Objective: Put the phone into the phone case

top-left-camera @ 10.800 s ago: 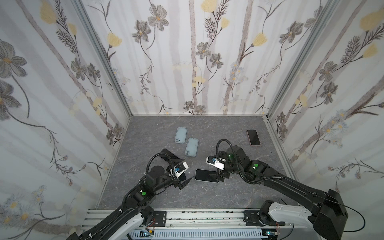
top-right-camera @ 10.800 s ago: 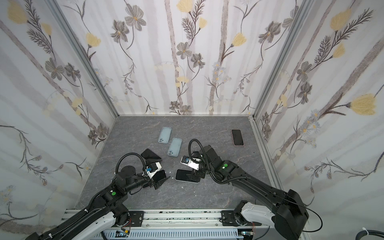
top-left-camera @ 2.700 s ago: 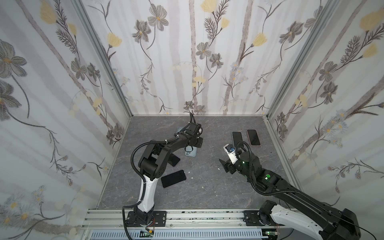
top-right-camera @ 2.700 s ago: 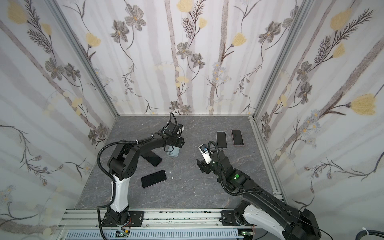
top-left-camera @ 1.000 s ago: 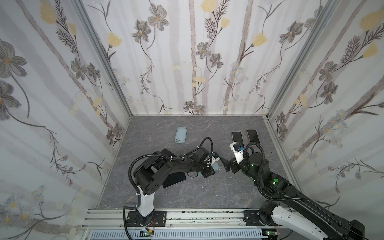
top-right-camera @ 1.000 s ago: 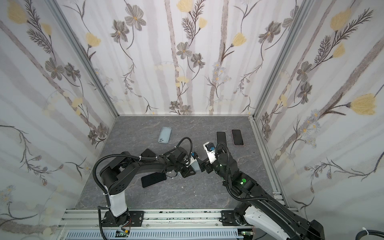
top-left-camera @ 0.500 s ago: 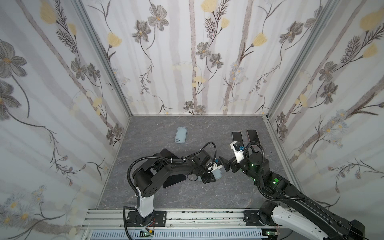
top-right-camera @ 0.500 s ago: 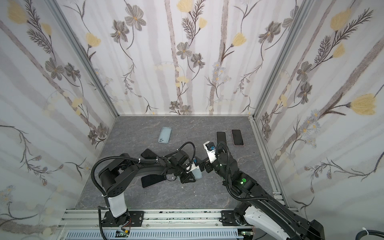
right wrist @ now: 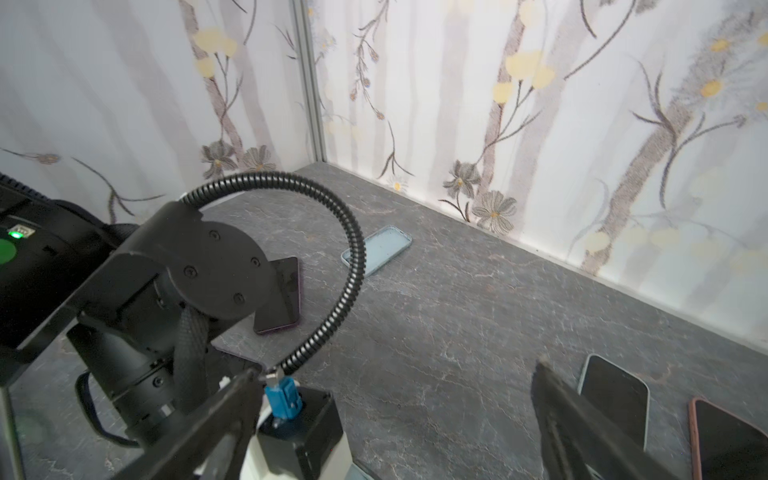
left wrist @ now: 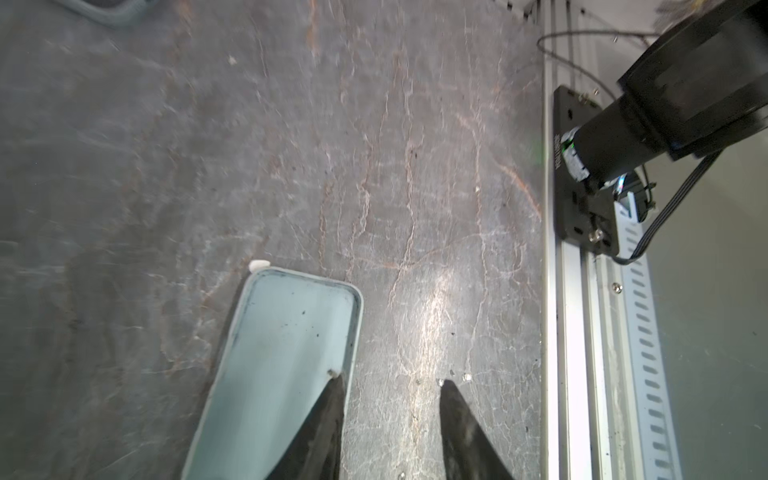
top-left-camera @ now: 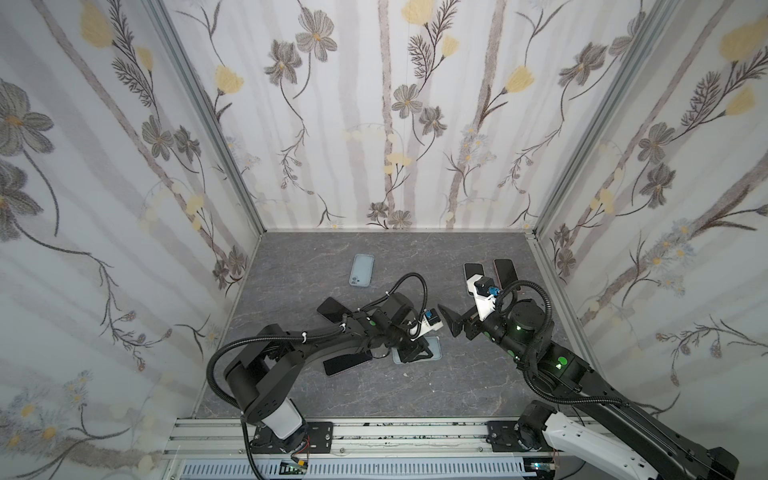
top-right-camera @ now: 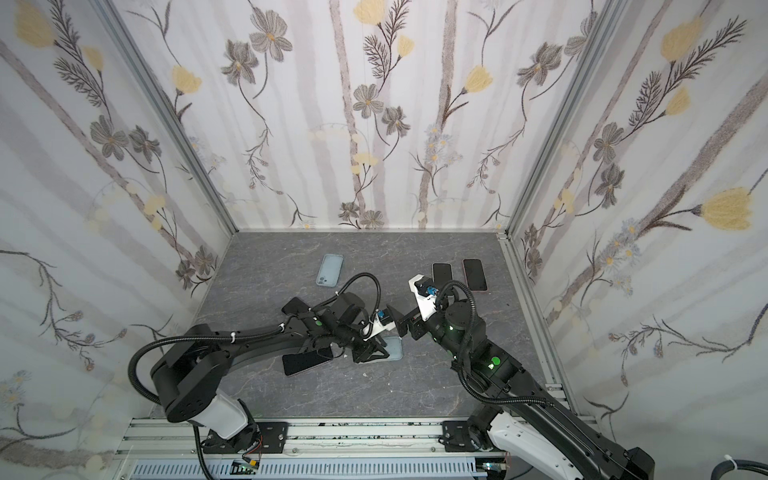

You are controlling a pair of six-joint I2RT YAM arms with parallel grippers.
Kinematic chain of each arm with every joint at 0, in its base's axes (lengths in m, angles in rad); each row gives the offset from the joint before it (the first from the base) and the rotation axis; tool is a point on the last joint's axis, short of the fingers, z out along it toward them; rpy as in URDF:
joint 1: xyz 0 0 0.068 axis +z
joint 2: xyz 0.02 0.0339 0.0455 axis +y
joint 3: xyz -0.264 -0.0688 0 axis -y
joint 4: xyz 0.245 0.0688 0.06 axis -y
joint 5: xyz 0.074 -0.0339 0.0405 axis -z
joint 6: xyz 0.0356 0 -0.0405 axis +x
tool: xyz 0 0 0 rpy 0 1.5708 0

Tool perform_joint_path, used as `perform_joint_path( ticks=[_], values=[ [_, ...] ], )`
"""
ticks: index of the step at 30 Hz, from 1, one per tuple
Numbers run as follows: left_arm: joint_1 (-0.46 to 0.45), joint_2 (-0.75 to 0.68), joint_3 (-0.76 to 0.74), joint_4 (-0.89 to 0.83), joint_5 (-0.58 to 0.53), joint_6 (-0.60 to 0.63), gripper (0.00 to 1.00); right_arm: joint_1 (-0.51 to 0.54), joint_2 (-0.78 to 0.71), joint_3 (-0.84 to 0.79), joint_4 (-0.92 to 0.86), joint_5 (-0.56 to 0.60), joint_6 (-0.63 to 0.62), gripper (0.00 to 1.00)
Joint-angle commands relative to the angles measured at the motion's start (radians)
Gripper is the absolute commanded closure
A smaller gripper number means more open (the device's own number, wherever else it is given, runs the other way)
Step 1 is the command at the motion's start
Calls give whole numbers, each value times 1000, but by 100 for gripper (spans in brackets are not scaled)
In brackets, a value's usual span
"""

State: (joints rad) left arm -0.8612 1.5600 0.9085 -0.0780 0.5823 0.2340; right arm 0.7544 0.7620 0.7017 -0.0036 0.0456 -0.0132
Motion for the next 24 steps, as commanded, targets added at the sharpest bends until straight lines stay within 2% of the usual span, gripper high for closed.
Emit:
perform_joint_path(
  ticks=[1, 5, 9, 12, 17, 24],
  values=[
    [32, -107, -36, 84, -29, -57, 60, 2, 24, 42, 82, -120, -58, 0],
    [94, -285, -102, 126, -146, -178, 54, 13, 105, 133, 80, -185, -108, 0],
    [140, -485, -201, 188, -374, -326, 29, 40, 200, 188, 86, -223, -161, 0],
    [167, -596, -238, 147, -552, -394, 17, 96, 263, 216, 93, -229, -215, 0],
    [237, -691, -231, -6, -740, -492, 14, 178, 350, 252, 89, -218, -312, 0],
    [329, -733, -218, -142, -808, -591, 13, 250, 462, 313, 29, -225, -431, 0]
  ],
)
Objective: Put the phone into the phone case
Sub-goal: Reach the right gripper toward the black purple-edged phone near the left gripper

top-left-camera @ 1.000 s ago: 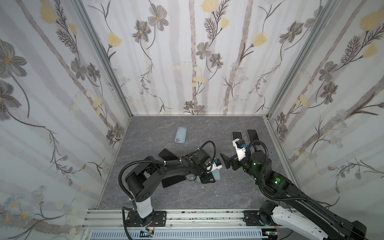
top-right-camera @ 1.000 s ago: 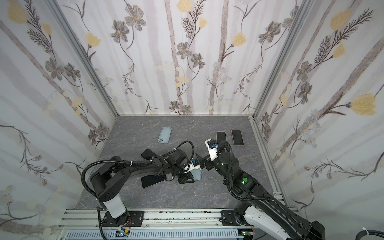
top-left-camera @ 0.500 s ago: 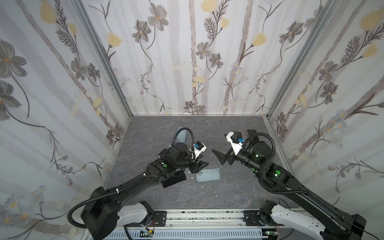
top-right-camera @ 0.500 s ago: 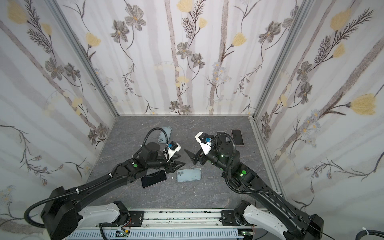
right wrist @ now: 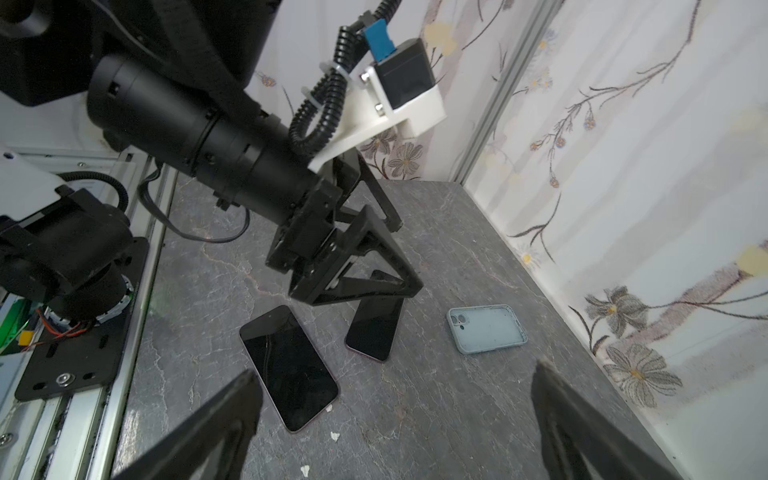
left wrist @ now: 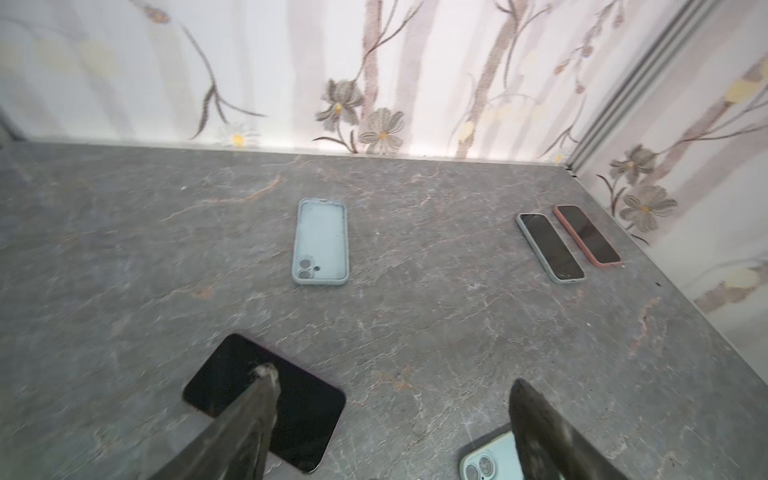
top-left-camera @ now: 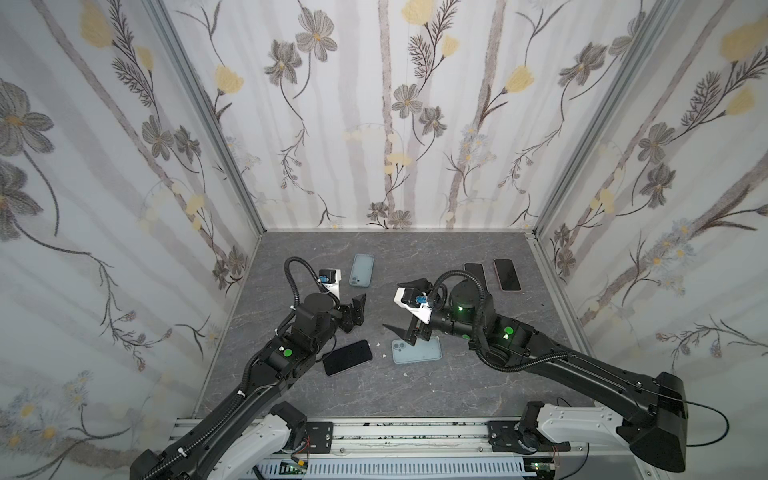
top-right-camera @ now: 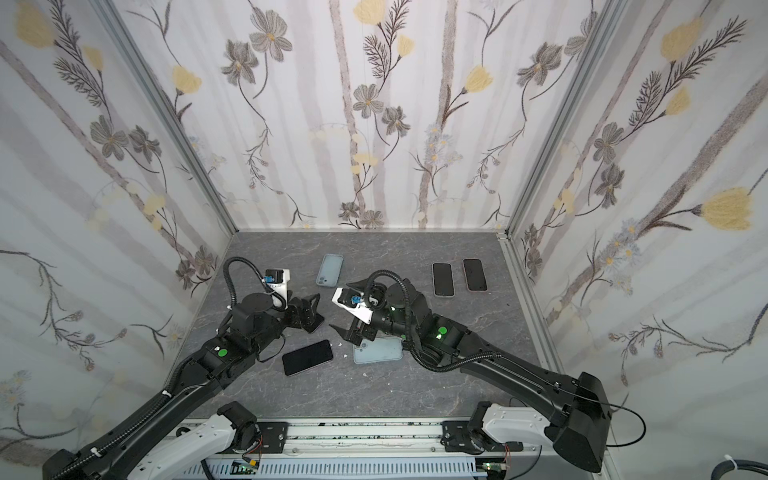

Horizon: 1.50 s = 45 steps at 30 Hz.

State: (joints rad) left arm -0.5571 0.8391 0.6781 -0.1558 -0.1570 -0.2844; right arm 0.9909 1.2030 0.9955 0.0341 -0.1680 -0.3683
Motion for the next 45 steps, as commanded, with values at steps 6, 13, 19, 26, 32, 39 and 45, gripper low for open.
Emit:
perform_joint_path(
  ticks=[6, 13, 19, 26, 32, 39, 45],
  values=[
    [133, -34, 14, -114, -30, -121, 13, 35, 101, 74, -59, -45, -122, 0],
    [259, -41, 6, -170, 97, -179, 13, 45, 222, 169, -175, -83, -200, 0],
    [338, -59, -14, -202, 197, -209, 12, 51, 357, 269, -291, -153, -234, 2],
    [375, -89, -74, -186, 183, -217, 6, 59, 519, 364, -397, -177, -269, 5],
    [375, -148, -147, -161, 89, -202, 6, 66, 636, 422, -428, -177, -274, 9],
    [374, -212, -202, -113, -37, -198, 0, 69, 740, 469, -415, -185, -298, 6],
    [375, -235, -218, -99, -99, -204, 0, 82, 832, 546, -473, -167, -344, 4]
  ],
)
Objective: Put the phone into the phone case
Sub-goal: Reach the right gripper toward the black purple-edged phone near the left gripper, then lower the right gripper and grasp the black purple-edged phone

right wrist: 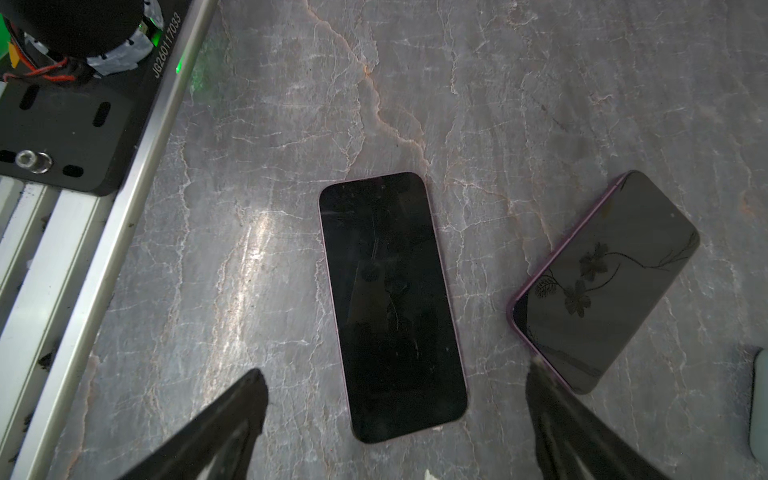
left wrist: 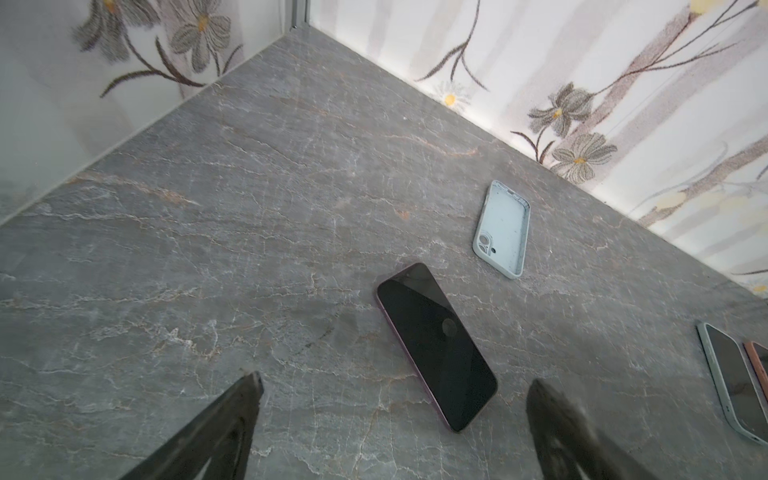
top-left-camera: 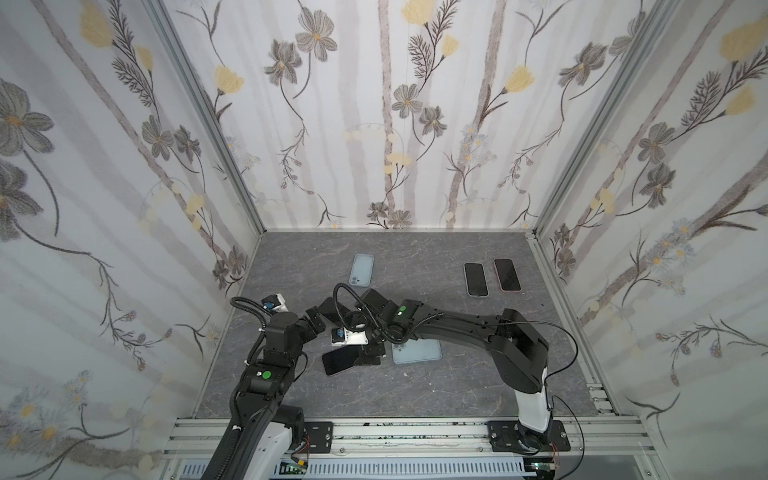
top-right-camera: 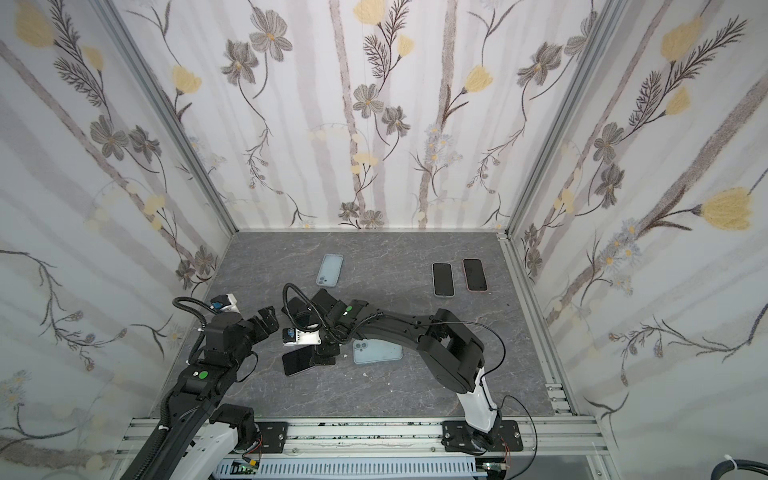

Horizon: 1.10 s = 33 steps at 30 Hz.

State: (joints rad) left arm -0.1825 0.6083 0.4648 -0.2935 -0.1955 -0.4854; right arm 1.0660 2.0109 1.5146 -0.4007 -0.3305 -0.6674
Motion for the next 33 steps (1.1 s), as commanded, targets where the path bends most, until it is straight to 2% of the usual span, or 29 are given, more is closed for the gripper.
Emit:
perform_joint_path(
  ticks=[1, 13, 33],
  values=[
    [1, -4, -5, 40, -63, -4, 0, 9, 37, 39, -47, -1, -51, 4],
    [0, -10, -28, 68, -31, -14, 0, 20, 175, 164, -99, 37, -84, 6],
    [0, -17, -43, 81, -14, -23, 0, 22, 265, 247, -232, 66, -107, 7]
  ],
)
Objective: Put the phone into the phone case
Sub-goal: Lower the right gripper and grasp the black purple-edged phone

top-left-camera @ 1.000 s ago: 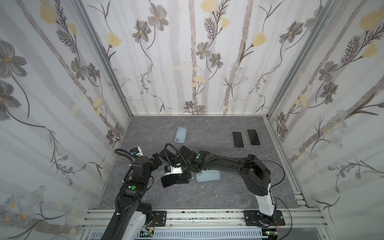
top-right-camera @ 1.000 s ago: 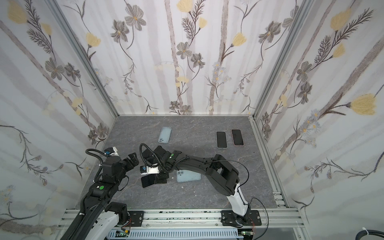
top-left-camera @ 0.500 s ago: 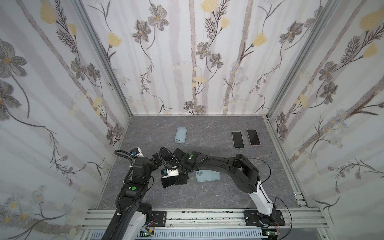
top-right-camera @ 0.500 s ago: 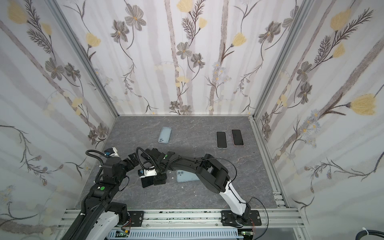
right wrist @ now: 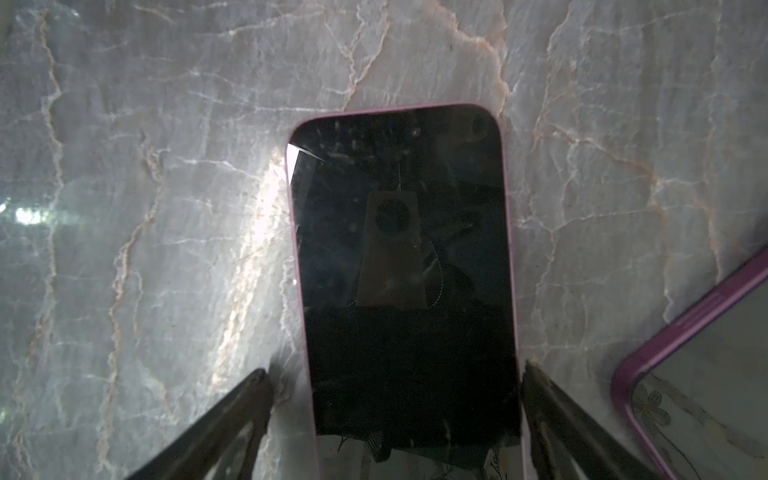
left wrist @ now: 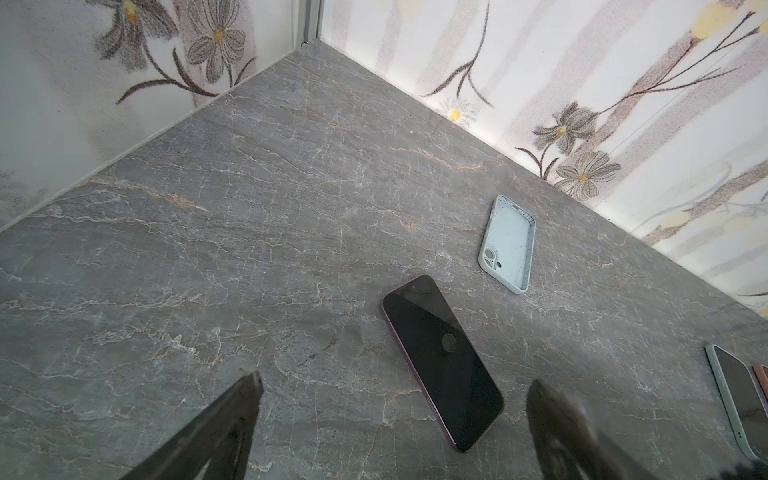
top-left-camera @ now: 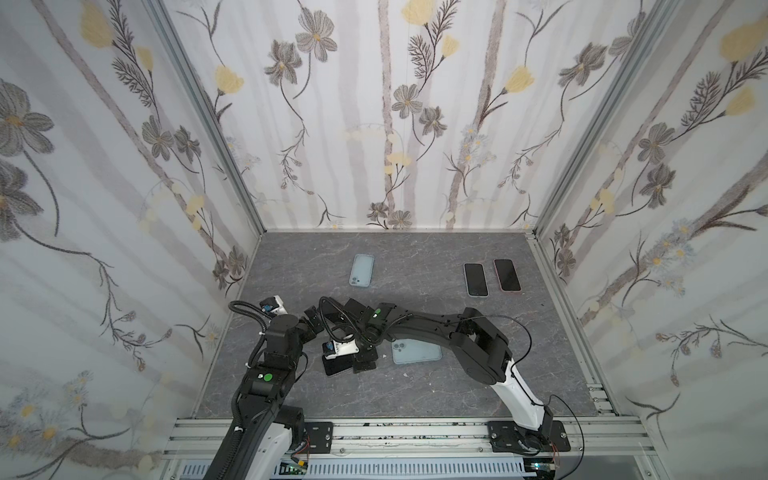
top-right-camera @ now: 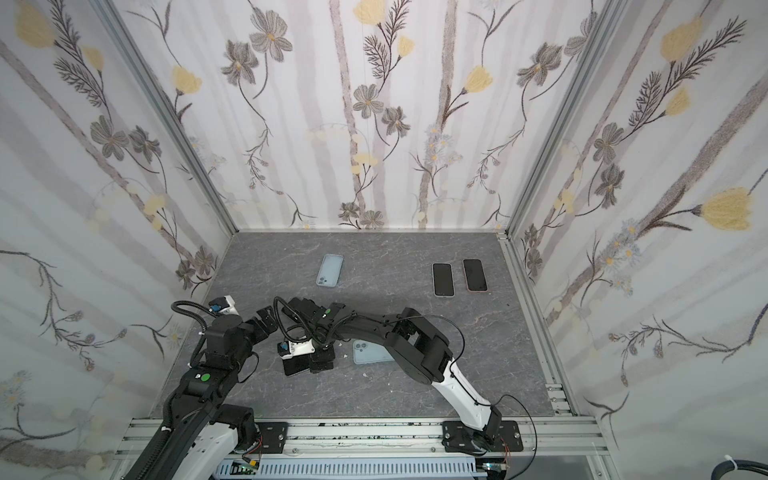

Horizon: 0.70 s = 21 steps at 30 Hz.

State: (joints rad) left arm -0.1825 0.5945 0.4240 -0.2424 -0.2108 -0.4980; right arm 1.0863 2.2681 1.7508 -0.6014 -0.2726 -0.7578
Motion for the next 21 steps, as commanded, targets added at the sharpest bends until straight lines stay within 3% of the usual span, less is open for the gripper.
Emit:
perform_joint_path(
  ticks=[1, 21],
  values=[
    [0, -4, -2, 29, 1, -11, 0, 1, 8, 11, -34, 10, -17, 7],
    [-2, -25, -4, 29, 3, -9, 0, 4, 47, 88, -131, 52, -10, 22]
  ],
)
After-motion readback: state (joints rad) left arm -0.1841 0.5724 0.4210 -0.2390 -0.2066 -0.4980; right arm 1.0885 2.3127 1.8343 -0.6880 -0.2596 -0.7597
